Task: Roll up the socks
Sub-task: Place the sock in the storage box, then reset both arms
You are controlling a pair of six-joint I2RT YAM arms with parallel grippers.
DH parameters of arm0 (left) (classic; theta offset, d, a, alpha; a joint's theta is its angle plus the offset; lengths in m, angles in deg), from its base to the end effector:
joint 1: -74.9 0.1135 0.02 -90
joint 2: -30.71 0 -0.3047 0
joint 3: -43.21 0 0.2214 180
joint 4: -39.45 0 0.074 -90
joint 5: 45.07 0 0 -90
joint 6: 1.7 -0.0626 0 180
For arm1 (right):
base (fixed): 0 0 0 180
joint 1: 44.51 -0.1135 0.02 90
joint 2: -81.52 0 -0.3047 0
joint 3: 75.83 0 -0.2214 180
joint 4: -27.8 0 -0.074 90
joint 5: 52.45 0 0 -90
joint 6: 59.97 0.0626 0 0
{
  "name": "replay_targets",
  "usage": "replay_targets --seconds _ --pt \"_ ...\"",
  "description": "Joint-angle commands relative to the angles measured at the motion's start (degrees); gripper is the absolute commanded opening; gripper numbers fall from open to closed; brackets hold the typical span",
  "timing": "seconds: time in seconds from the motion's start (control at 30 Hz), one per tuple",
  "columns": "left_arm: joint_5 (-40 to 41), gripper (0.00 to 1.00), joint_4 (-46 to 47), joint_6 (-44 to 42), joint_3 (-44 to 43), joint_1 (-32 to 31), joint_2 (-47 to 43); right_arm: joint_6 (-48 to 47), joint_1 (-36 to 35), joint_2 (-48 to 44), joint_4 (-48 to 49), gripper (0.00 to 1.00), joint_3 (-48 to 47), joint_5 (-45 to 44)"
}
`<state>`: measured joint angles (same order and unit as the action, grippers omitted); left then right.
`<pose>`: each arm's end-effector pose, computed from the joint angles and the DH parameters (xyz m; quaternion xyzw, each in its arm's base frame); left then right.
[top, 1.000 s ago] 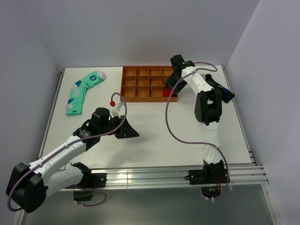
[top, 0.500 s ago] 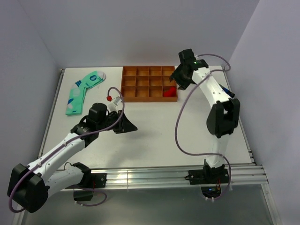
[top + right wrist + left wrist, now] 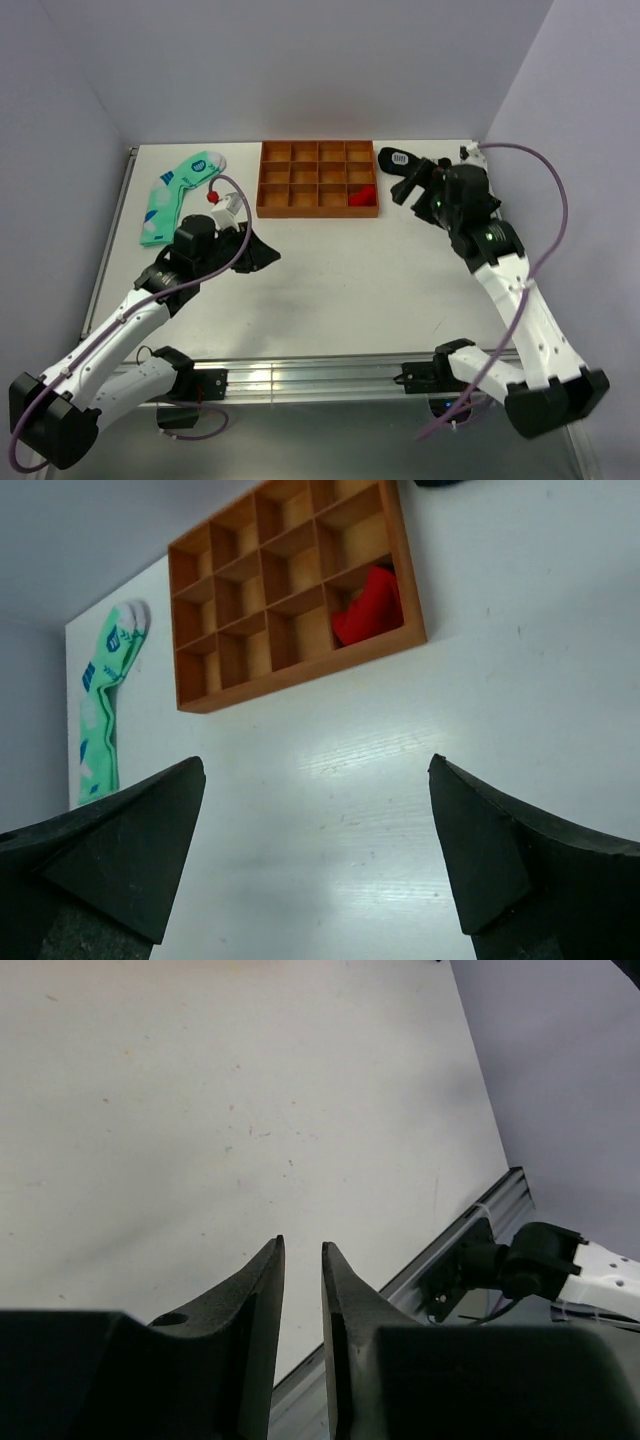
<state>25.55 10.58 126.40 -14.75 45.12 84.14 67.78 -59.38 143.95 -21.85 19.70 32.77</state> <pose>0.1463 -0.1076 0.3209 0.0309 0.8327 -0.4157 0.3644 0.1995 0.0476 0.4035 0.1907 0.8334 0.1974 0.4797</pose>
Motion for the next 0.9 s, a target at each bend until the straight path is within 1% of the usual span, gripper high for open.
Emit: replay_targets --seconds 0.0,0.03,0.07,0.1,0.13,0.17,0.27,0.33,0.5,0.87 --pt "3.7 0.27 -0.6 -4.5 -1.8 0.3 -2.0 -6.5 -0.1 -8.2 6.7 1.00 7.6 1.0" --pt "3.7 0.28 -0.7 -5.1 -1.4 0.3 -2.9 -7.3 -0.1 -10.4 7.9 1.00 11.8 1.7" --pt "3.9 0.28 -0.9 -6.6 -1.2 0.3 -3.3 -8.7 -0.1 -14.8 11.3 1.00 14.3 2.2" --pt "4.0 0.28 -1.4 -7.3 -0.9 0.3 -3.7 -9.2 -0.1 -17.1 12.9 1.00 16.7 3.0" --pt "4.6 0.28 -1.6 -8.0 -0.4 0.2 -4.4 -9.5 -0.1 -19.3 14.5 1.00 21.1 3.5" --pt "4.9 0.28 -2.1 -8.3 -0.1 0.3 -4.8 -9.7 -0.1 -23.2 16.1 1.00 23.2 3.8" --pt "5.3 0.29 -1.7 -9.9 1.2 0.3 -7.3 -11.2 -0.1 -28.5 20.4 1.00 29.1 4.5" --pt "5.6 0.29 -1.6 -10.2 1.8 0.2 -9.1 -11.2 -0.2 -29.7 20.8 1.00 31.5 4.5" --pt "5.8 0.30 -2.1 -10.9 1.5 0.3 -10.0 -11.7 -0.1 -31.0 21.1 1.00 32.9 6.2" --pt "4.6 0.30 -1.0 -10.5 1.6 0.2 -9.9 -12.5 -0.1 -30.1 20.0 1.00 31.2 7.1"
